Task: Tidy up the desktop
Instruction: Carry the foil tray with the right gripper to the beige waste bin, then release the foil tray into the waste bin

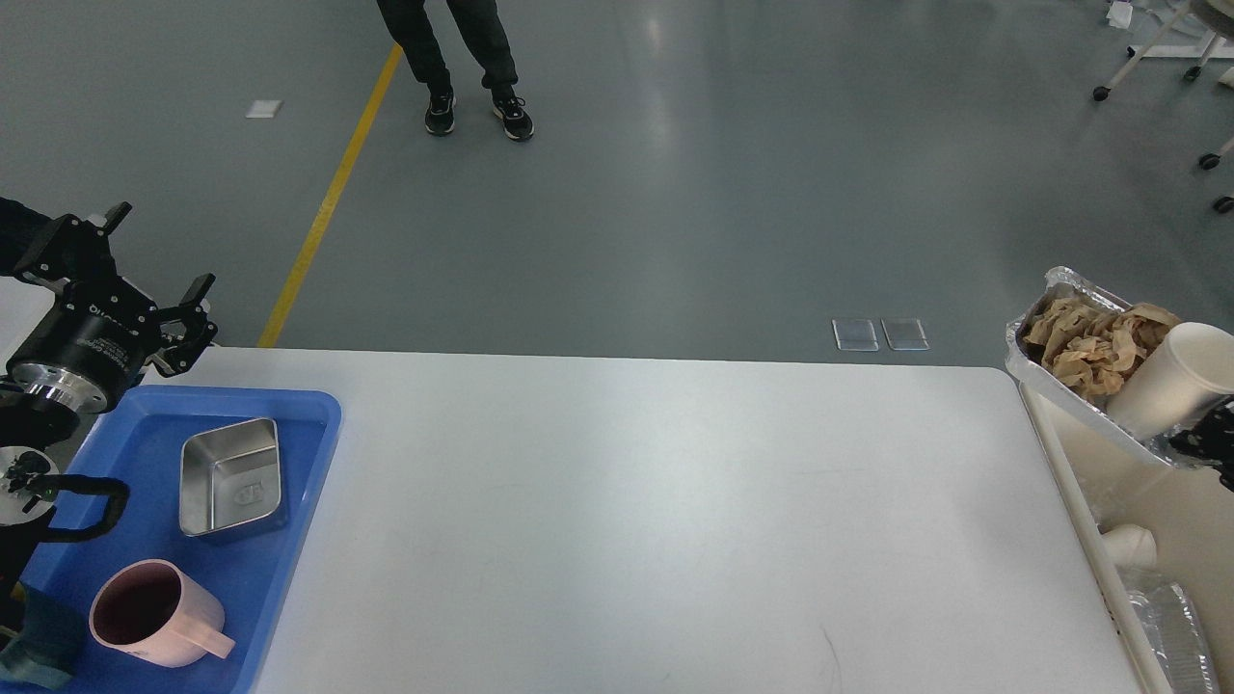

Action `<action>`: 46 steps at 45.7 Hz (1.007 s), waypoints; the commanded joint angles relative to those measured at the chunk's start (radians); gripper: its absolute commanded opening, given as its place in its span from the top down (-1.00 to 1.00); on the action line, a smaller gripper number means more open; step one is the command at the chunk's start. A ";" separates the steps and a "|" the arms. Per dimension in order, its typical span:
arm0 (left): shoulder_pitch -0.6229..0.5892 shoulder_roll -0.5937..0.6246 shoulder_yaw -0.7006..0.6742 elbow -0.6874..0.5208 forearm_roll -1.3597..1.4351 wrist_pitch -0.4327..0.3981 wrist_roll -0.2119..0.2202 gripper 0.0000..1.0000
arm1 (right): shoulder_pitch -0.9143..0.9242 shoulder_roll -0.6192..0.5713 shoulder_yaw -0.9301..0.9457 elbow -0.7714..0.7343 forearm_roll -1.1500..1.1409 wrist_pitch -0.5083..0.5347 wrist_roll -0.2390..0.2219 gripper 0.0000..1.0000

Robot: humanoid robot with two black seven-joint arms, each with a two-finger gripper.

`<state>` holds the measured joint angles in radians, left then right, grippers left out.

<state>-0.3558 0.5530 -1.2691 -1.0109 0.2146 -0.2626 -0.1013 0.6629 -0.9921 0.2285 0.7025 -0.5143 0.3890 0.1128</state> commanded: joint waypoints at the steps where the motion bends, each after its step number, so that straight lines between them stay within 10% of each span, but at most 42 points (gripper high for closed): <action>1: -0.002 -0.010 -0.004 0.032 -0.001 -0.003 -0.003 -0.94 | -0.040 0.009 0.000 -0.063 0.036 0.001 0.005 1.00; 21: 0.006 -0.125 -0.036 0.057 -0.001 -0.038 0.002 -0.94 | -0.121 0.044 0.000 -0.193 0.138 -0.001 0.005 0.98; 29: 0.006 -0.125 -0.035 0.057 -0.001 -0.038 0.002 -0.94 | -0.129 0.154 0.002 -0.388 0.160 -0.002 0.004 -0.53; 35: 0.006 -0.127 -0.042 0.057 -0.001 -0.035 -0.001 -0.94 | -0.131 0.220 0.002 -0.503 0.165 0.007 0.004 -1.00; 46: 0.004 -0.122 -0.036 0.055 -0.001 -0.035 0.002 -0.94 | -0.123 0.260 0.014 -0.522 0.189 -0.004 -0.001 -1.00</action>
<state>-0.3506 0.4279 -1.3105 -0.9541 0.2132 -0.2918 -0.0976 0.5333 -0.7489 0.2325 0.1849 -0.3469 0.3911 0.1136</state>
